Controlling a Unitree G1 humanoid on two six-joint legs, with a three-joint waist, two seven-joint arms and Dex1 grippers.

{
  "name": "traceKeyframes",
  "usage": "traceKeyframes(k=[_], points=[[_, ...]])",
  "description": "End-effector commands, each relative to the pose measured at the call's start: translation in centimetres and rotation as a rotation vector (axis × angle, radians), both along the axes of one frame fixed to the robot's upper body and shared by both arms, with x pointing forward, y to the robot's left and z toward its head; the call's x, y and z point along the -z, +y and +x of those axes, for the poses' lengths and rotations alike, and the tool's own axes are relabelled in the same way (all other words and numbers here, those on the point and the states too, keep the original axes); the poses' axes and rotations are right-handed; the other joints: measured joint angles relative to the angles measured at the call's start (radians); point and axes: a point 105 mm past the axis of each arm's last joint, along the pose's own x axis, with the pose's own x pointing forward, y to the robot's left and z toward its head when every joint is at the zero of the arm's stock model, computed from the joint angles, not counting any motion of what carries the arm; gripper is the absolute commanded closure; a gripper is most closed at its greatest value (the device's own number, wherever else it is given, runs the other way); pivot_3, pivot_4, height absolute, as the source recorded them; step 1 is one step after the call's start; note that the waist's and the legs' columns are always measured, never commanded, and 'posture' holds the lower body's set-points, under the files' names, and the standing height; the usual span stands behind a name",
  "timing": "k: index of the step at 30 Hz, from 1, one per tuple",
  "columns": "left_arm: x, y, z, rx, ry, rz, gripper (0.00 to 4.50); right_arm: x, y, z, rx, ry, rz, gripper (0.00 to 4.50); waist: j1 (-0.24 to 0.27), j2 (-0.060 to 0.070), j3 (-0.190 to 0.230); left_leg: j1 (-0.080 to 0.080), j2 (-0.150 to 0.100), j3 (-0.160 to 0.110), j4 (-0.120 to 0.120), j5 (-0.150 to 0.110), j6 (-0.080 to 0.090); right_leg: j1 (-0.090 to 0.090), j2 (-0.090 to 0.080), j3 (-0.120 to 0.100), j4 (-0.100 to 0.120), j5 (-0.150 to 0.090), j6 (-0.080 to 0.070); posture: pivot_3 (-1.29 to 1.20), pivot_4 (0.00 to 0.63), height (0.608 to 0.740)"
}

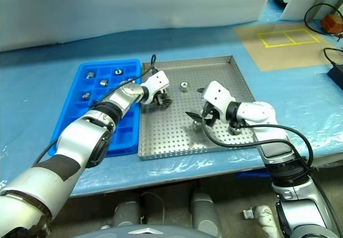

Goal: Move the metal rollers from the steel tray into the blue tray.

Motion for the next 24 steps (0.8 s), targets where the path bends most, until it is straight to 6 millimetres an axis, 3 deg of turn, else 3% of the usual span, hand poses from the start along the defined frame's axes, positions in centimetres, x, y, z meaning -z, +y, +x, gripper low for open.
traceKeyframes(k=[1, 9, 12, 15, 19, 23, 24], points=[[-0.8, 0.3, 0.6, -0.074, 0.01, -0.028, 0.34, -1.5, 0.0, -0.2, -0.001, -0.076, 0.001, 0.0, 0.0, 0.0, 0.0, 0.0, 0.0, 0.0, 0.0, 0.0, 0.0, 0.0, 0.0, 0.0, 0.0, 0.0, 0.0, -0.48, 0.15, 0.74], [0.1, 1.0, 0.4, -0.108, 0.06, -0.009, 0.34, -1.5, 0.0, 0.0, 0.007, -0.086, 0.002, 0.0, -0.002, 0.0, 0.0, 0.0, 0.0, 0.0, 0.002, -0.003, 0.005, 0.001, 0.0, 0.001, 0.0, 0.0, 0.0, -0.48, 0.15, 0.74], [0.1, 1.1, 0.4, -0.098, 0.058, -0.003, 0.91, -1.5, 0.1, 0.1, 0.009, -0.088, 0.004, 0.0, -0.003, 0.0, 0.0, 0.0, 0.0, 0.0, 0.002, -0.003, 0.005, 0.001, 0.0, 0.001, -0.001, 0.0, 0.0, -0.48, 0.15, 0.74], [0.1, 1.3, 0.5, -0.11, 0.046, 0.005, 1.9, -1.5, 0.1, 0.1, 0.009, -0.089, 0.007, 0.0, -0.006, 0.0, 0.0, 0.0, 0.0, 0.0, 0.002, -0.003, 0.006, 0.001, 0.0, 0.001, -0.001, 0.0, 0.0, -0.48, 0.15, 0.74], [0.2, 1.3, 0.3, -0.088, 0.056, 0.005, 1.9, -1.6, 0.2, 0.2, 0.005, -0.09, 0.013, 0.0, -0.015, 0.0, 0.0, 0.0, 0.0, 0.0, 0.002, -0.004, 0.006, 0.001, 0.0, 0.0, -0.002, 0.0, 0.0, -0.46, 0.15, 0.74], [0.2, 1.6, 0.4, -0.093, 0.048, 0.014, 2.61, -1.6, 0.6, -0.2, -0.028, -0.06, 0.024, 0.0, -0.019, 0.0, 0.0, -0.001, 0.0, 0.0, 0.002, -0.004, 0.007, 0.001, 0.0, 0.0, -0.002, 0.0, 0.0, -0.46, 0.15, 0.74], [0.3, 1.8, 0.5, -0.1, 0.043, 0.021, 2.61, -1.6, 0.6, -0.3, -0.035, -0.055, 0.022, 0.0, -0.019, 0.0, 0.0, -0.001, 0.0, 0.0, 0.002, -0.004, 0.007, 0.001, 0.0, 0.0, -0.003, 0.0, 0.0, -0.45, 0.15, 0.74]])
